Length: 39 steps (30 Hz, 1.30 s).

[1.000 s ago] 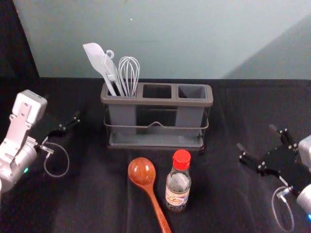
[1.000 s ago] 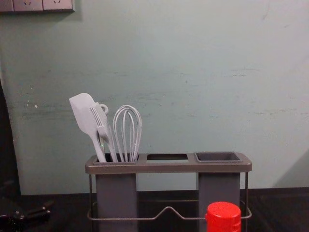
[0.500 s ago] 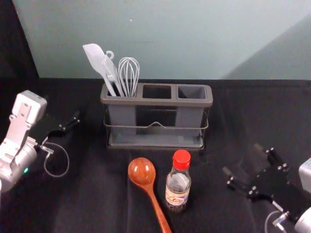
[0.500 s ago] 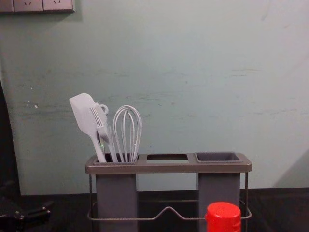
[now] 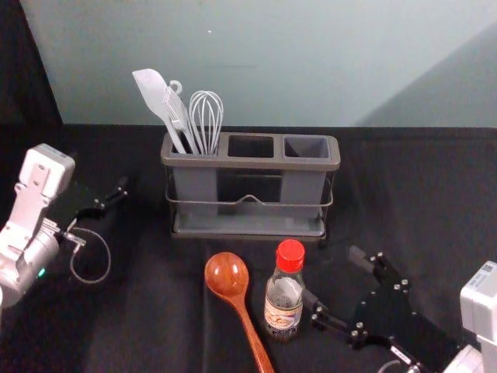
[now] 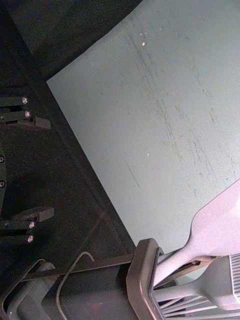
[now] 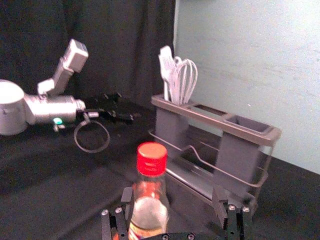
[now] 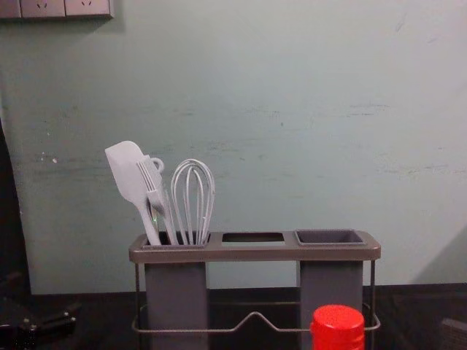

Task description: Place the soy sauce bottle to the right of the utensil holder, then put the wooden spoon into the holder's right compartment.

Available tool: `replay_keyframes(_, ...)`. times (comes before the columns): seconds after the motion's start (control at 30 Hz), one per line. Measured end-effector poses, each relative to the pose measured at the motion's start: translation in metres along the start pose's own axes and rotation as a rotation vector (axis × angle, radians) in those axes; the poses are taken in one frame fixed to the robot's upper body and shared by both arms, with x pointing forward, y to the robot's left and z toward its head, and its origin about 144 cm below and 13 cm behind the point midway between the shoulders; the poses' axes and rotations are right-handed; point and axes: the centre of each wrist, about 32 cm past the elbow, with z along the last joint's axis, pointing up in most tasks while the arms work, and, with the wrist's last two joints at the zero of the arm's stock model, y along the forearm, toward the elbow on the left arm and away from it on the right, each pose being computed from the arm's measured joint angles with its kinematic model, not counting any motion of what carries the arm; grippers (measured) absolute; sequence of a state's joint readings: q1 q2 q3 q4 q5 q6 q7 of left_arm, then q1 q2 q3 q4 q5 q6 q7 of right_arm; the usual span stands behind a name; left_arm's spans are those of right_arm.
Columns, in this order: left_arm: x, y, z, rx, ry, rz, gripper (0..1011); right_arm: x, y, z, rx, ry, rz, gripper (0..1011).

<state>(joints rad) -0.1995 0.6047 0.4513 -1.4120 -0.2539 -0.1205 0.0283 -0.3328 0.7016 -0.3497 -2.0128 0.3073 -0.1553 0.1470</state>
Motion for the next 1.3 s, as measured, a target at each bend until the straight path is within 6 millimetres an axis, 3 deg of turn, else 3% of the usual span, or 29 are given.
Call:
replay_keyframes(0.73, 0.0, 0.0, 0.0, 0.0, 0.0, 0.0, 1000, -0.016, 0.045, -0.018, 0.108, 0.06, 0.023, 980)
replay_keyframes(0.97, 0.0, 0.0, 0.0, 0.0, 0.0, 0.0, 1000, -0.019, 0.052, -0.019, 0.124, 0.078, 0.021, 837)
replay_keyframes(1.3, 0.0, 0.0, 0.0, 0.0, 0.0, 0.0, 1000, -0.02, 0.053, -0.016, 0.12, 0.077, 0.02, 508)
